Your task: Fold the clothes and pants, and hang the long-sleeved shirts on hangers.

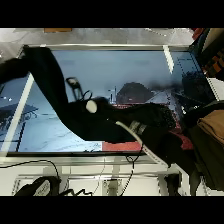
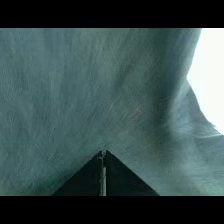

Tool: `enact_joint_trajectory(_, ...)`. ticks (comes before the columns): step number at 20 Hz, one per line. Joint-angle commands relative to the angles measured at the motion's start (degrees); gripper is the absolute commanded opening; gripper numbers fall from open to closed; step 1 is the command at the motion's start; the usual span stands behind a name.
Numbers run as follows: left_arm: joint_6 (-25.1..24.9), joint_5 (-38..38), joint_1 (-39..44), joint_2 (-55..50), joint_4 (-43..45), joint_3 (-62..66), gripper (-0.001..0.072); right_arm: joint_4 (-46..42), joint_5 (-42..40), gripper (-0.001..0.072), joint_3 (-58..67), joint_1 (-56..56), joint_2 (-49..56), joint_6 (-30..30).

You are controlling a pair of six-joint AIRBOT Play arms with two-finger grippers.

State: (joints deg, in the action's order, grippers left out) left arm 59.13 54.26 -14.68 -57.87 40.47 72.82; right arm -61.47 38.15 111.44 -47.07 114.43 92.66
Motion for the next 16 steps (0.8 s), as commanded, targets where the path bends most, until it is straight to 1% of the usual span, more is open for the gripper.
enact_joint_trajectory(1,0.0,14.1,3.9,-4.3,1.0,-0.1,0.0031,-3.3,6.7,0.0028,0.1,8.2,-1.7,-0.2)
enact_joint_trajectory(3,0.0,19.1,7.7,-7.6,1.0,-0.1,0.003,-3.3,10.8,0.0028,0.1,14.5,-3.1,-0.1)
enact_joint_trajectory(5,0.8,22.1,12.6,-10.5,1.0,-0.1,0.0031,-3.3,15.6,0.0028,0.1,20.9,-4.8,-0.1)
enact_joint_trajectory(7,2.4,21.7,18.4,-13.4,1.0,-0.1,0.0031,-3.3,20.3,0.0028,0.1,26.9,-6.5,-0.1)
enact_joint_trajectory(8,2.4,21.7,21.3,-14.9,1.0,-0.1,0.0031,-3.2,21.9,0.0028,0.1,29.4,-7.3,-0.1)
enact_joint_trajectory(10,2.4,21.7,27.7,-18.5,1.0,-0.1,0.0031,-3.2,24.3,0.0028,0.1,34.0,-9.0,-0.1)
enact_joint_trajectory(12,4.6,21.7,33.9,-22.2,1.0,-0.1,0.0032,-3.2,25.9,0.0028,0.1,37.0,-10.6,-0.2)
enact_joint_trajectory(13,6.1,21.9,36.9,-24.1,1.0,-0.1,0.0079,-3.2,26.6,0.0028,0.1,38.2,-11.4,-0.2)
enact_joint_trajectory(14,7.1,22.3,39.5,-25.6,1.0,-0.1,0.0296,-3.3,27.0,0.0028,0.1,39.1,-12.1,-0.2)
enact_joint_trajectory(15,8.0,23.2,41.9,-27.1,1.0,-0.1,0.0659,-3.3,27.2,0.0028,0.1,39.7,-12.7,-0.4)
enact_joint_trajectory(16,8.6,24.2,43.8,-28.0,1.0,-0.1,0.0702,-3.3,27.3,0.0028,0.1,40.1,-13.1,-0.7)
